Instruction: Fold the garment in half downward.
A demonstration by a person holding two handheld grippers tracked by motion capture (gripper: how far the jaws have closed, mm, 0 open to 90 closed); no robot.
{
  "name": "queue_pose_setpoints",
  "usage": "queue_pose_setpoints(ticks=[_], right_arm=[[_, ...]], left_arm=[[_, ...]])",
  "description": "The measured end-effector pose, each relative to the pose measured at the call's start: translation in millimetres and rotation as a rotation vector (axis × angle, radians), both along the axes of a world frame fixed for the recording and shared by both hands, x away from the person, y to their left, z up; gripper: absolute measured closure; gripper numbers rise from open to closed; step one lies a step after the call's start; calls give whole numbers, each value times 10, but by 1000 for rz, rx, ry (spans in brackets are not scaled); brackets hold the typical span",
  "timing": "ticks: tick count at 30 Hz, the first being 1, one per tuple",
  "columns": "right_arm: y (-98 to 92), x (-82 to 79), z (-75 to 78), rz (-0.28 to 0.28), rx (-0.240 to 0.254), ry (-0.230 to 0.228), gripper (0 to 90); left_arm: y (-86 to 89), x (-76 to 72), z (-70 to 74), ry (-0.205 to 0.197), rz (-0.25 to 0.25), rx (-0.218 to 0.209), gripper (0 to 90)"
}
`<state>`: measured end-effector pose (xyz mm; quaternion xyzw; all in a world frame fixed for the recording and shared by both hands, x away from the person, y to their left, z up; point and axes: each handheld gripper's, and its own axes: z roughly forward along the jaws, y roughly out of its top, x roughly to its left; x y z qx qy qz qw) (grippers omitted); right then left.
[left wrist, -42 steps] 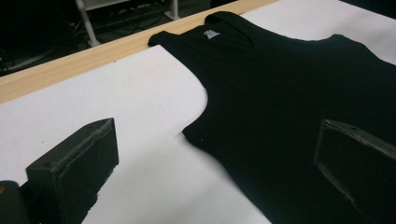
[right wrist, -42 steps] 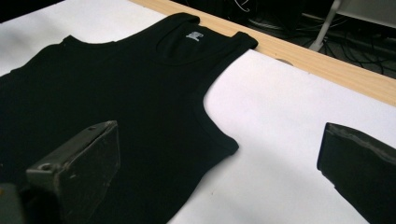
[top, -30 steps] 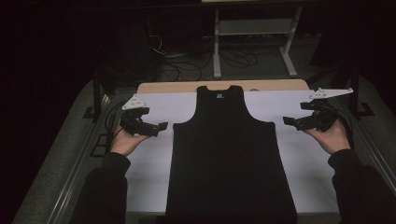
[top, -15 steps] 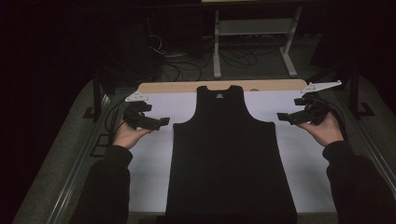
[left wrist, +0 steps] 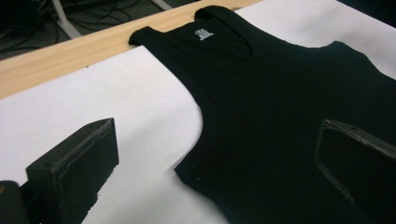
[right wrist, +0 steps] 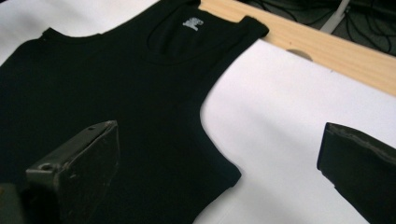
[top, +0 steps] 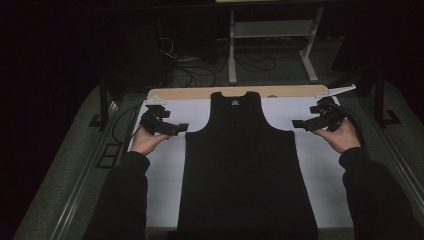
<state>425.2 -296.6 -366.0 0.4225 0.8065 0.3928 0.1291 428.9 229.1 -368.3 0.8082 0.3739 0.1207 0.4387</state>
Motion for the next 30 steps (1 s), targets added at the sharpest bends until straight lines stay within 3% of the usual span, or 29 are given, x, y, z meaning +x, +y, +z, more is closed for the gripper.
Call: queue_pose_setpoints(ticks=[22,30], right_arm=[[-10,92,-276,-9,-2,86,0],[-42,93,-424,-28,-1,129,0]], left_arm=[[-100,123,-293,81,35,6,0],[-104,153,-411,133,54,12,0]])
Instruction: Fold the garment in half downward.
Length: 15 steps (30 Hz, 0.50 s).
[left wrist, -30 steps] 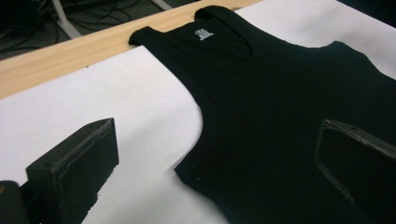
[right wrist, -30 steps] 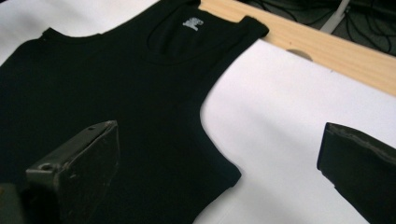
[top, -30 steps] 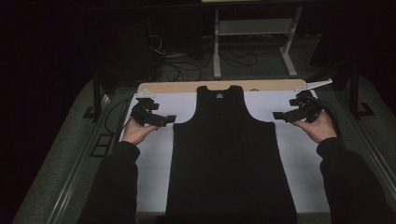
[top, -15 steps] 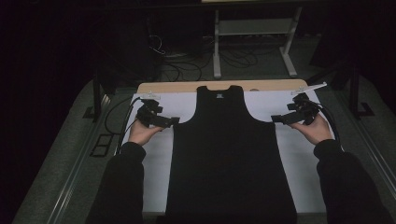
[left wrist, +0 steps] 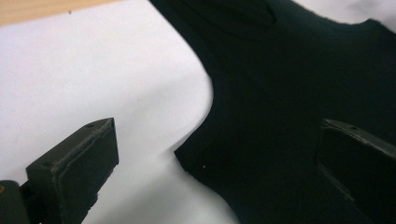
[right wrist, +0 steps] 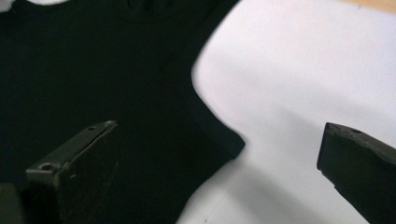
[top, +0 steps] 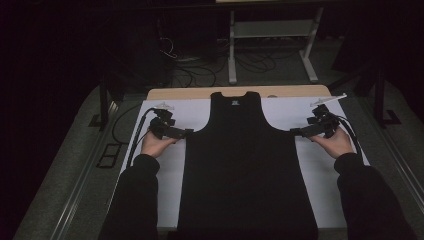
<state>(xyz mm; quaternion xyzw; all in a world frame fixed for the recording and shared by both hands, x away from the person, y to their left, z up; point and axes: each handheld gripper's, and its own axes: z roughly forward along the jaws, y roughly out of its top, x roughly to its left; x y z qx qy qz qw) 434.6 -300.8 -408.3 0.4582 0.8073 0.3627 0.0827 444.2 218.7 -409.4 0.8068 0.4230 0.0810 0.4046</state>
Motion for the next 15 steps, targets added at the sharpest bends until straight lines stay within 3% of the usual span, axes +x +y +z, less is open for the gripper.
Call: queue_pose_setpoints(ticks=[5,8,9,15], right_arm=[[-4,11,-63,-7,-6,14,0],[-4,20,-96,-9,-6,20,7],[-9,21,-128,-7,4,20,17],[1,10,-233,-3,7,34,30]], left_arm=[[-37,8,-43,6,-9,7,0],[-55,18,-92,35,-19,13,0],[-65,19,-119,49,-31,38,0],[-76,39,-185,77,-31,57,0]])
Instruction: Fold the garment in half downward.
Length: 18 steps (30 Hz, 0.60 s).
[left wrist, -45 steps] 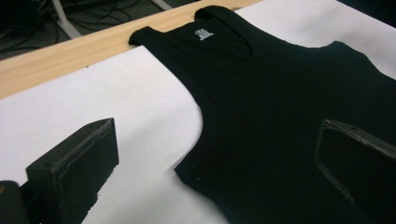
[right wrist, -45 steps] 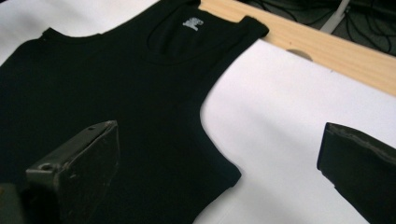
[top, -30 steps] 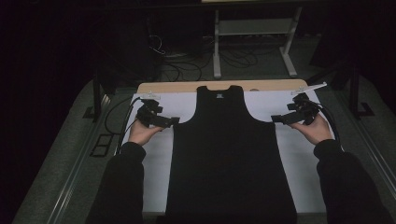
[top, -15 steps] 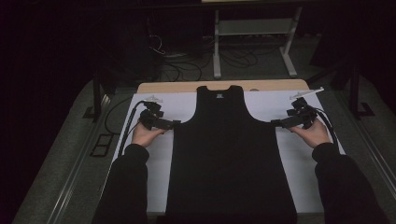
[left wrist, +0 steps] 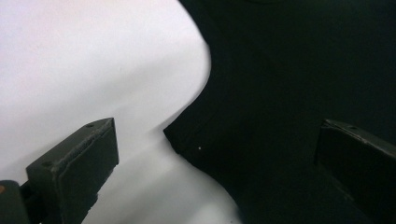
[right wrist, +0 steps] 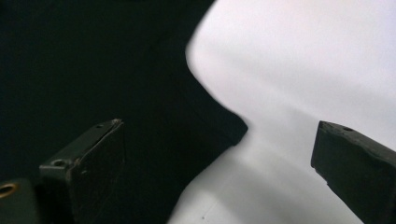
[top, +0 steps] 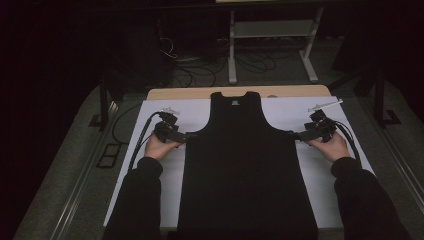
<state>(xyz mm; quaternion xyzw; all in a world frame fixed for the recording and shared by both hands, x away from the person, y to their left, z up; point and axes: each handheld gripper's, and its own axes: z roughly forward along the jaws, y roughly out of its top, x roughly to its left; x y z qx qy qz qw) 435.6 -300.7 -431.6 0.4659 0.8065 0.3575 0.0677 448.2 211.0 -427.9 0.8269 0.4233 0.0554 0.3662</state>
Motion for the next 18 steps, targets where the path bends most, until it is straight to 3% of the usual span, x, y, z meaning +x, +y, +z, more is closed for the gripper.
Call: queue_pose_setpoints(ticks=[5,10,11,14,18], right_arm=[[-10,13,-70,-8,-3,6,105],[-9,28,-85,-20,-4,7,135],[-19,42,-95,-37,-2,7,154],[-19,63,-132,-56,-1,21,185],[-6,74,-157,-58,-10,21,268]], left_arm=[[13,31,-50,31,9,5,0],[46,28,-76,8,42,-13,91],[56,37,-100,18,54,-22,136],[54,49,-143,38,59,-10,160],[62,48,-137,15,66,-50,270]])
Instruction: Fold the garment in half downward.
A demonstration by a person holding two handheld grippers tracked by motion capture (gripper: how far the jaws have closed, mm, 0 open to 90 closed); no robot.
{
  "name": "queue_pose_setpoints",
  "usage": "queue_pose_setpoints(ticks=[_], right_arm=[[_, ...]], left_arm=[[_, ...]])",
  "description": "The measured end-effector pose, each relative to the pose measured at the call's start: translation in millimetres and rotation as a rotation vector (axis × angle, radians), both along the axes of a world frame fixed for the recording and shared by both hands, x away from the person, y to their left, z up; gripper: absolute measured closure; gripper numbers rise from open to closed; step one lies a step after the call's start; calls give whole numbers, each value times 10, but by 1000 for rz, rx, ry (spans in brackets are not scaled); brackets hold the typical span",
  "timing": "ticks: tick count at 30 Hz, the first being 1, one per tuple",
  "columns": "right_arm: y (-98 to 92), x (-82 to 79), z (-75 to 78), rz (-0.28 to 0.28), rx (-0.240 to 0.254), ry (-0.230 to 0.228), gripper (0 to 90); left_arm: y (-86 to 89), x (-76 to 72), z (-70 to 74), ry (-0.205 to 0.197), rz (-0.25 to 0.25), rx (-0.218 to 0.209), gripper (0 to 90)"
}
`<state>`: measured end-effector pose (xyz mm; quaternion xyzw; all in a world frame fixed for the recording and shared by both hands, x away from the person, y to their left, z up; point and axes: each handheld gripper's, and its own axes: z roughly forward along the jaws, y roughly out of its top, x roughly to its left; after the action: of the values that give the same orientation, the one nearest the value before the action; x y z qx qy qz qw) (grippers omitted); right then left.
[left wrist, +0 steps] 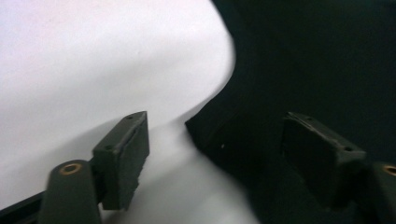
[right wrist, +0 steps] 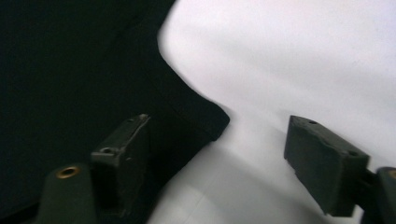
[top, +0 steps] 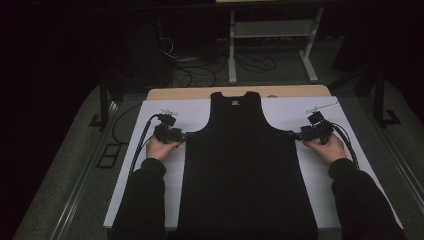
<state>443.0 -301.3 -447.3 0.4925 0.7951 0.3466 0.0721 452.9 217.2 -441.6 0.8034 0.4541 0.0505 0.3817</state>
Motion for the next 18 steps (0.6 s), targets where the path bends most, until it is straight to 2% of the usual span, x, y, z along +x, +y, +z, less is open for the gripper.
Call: queue_pose_setpoints(ticks=[3,4,7,8,10,15,18], right_arm=[[5,2,8,-2,15,-1,315],[26,0,13,-10,15,-6,379],[44,4,13,-18,9,-8,430],[55,5,9,-14,0,-7,484],[57,7,6,-15,-1,-7,501],[84,8,5,-17,-14,-16,603],[98,10,2,-14,-15,-18,626]], left_arm=[[-3,3,-1,-3,4,-6,376],[-2,2,-1,-4,6,-6,403],[-4,-3,3,-6,8,0,455],[-3,-5,7,-7,11,9,485],[-3,-4,5,-8,16,10,499],[-18,-1,-19,-8,31,17,609],[-34,2,-30,-8,34,19,644]])
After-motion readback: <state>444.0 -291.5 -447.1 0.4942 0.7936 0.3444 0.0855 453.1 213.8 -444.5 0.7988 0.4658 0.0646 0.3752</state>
